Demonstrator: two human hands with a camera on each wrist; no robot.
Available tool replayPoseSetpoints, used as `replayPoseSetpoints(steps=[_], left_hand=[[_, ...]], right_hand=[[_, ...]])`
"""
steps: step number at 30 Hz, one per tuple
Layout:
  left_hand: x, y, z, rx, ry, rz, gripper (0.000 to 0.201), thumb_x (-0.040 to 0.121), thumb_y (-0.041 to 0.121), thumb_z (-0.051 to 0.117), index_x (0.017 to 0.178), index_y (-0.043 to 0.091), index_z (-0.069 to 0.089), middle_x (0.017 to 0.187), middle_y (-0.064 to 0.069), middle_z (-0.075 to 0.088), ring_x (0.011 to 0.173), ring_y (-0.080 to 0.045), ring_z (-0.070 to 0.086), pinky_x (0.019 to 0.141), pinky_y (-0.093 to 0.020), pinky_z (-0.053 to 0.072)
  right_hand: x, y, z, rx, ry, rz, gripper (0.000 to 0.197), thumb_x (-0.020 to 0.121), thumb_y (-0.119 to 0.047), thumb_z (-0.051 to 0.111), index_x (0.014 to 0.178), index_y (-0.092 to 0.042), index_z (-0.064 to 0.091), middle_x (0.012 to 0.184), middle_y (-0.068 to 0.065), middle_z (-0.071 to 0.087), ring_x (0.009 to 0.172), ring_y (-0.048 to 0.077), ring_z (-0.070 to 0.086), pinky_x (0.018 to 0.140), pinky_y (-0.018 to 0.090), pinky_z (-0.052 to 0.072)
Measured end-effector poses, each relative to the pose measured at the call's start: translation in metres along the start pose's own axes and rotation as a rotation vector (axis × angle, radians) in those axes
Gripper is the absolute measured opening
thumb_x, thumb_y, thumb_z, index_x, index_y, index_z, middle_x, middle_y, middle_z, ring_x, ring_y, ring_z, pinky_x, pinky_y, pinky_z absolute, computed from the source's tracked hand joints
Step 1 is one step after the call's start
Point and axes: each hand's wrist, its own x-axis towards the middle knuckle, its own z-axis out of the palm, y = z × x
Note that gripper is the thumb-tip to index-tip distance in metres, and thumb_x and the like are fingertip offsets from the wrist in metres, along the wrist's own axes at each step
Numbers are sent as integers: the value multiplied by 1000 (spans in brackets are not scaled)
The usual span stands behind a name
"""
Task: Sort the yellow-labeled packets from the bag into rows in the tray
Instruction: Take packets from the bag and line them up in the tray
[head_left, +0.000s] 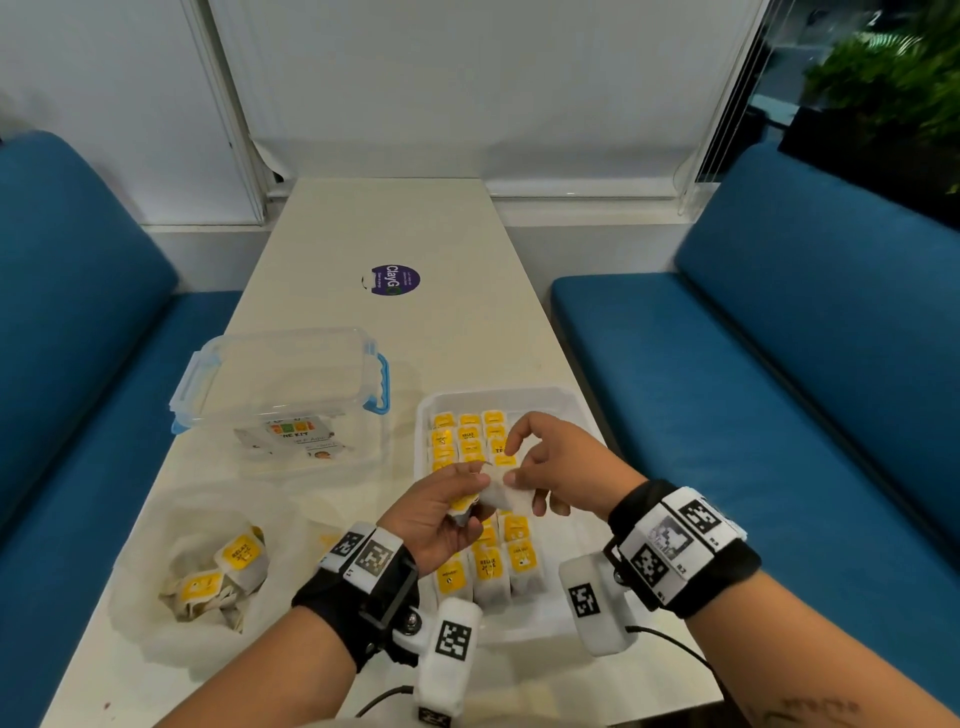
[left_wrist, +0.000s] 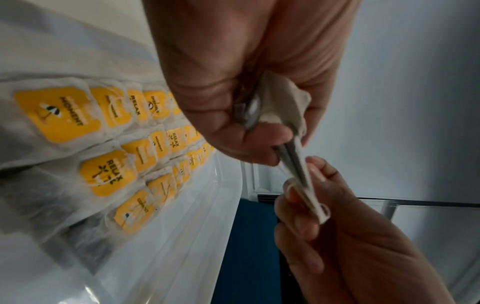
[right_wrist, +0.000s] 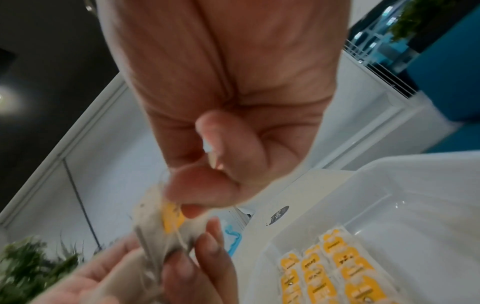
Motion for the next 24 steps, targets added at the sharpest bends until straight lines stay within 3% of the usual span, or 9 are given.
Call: replayPoseSetpoints(steps=[2,5,7,9,11,13,18,22,24], left_hand=[[1,0,-2,-14,27,-11,8,88,6,56,89,13,59,76,-11,59,45,-15,58,34,-13,40],[0,1,-3,-35,26,-44,4,89,10,56,89,11,59,79,-11,54,44,-14,54,33,-12,37],[-2,1,-3,-39,18,-58,4,89,11,57,86,10,59,75,-11,52,42,-12,53,31,-12,37],[-1,1,-3,-44,10,-78,5,88,14,59,89,9,60,75,-10,53,41,-12,52,30,-13,37],[3,0,-6,-44,12,-100,14,91,21,56,95,8,59,73,-8,56,40,-11,53,31,-12,37],[8,-1,-9,-40,38,-118,19,93,28,52,91,11,58,65,-5,58,38,-10,52,31,-11,36],[16,1,-15,-80,35,-122,27,97,31,43,88,12,60,60,-2,59,37,-10,50,34,-12,37],[22,3,-13,-111,49,-115,22,95,23,42,90,13,61,67,-3,57,40,-10,50,37,-14,38],[25,4,-12,-120,64,-115,18,93,20,45,93,14,62,72,-2,56,43,-10,49,40,-15,39]], right_hand=[[-2,-2,-2,137,-28,-17,16,89,1,50,85,-13,57,66,9,60,51,18,59,39,23,36],[-3,-1,-5,231,-121,-52,37,82,15,38,85,-9,66,68,4,66,66,19,64,45,22,41],[0,1,-4,95,-144,-94,38,81,17,46,88,-13,68,70,1,68,65,10,65,47,19,42],[3,2,-1,-58,-138,-112,24,80,10,60,90,-10,70,71,-1,67,56,-1,59,47,15,40],[8,4,1,-105,-98,-114,11,81,2,67,81,-9,69,69,-5,61,49,-7,54,46,7,37],[16,7,-1,-126,34,-108,19,82,-8,69,69,-19,60,69,-9,54,52,-4,51,47,5,37],[57,24,-18,-61,288,54,22,90,-12,57,69,-18,53,67,-3,50,59,10,45,53,21,39],[100,40,-29,-111,379,178,15,91,-6,47,87,-11,60,78,2,55,78,20,51,67,32,48],[119,50,-30,-179,393,259,21,93,-5,44,97,-5,65,87,7,57,82,22,53,69,32,49]])
